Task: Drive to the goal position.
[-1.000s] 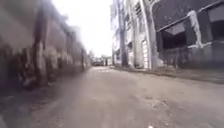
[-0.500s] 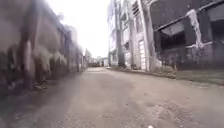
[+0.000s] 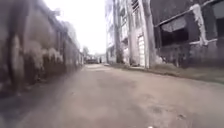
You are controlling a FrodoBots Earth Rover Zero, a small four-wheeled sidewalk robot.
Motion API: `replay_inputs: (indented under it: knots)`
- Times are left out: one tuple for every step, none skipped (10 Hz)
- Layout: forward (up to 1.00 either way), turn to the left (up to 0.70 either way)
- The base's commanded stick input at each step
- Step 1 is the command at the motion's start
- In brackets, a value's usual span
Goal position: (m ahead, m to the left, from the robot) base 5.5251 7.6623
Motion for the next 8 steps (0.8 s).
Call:
replay_inputs:
  knots:
    - [0.5,0.0]
    - [0.5,0.0]
    - [0.5,0.0]
    - [0.5,0.0]
    - [0.5,0.0]
    - [0.5,0.0]
    - [0.5,0.0]
    - [0.5,0.0]
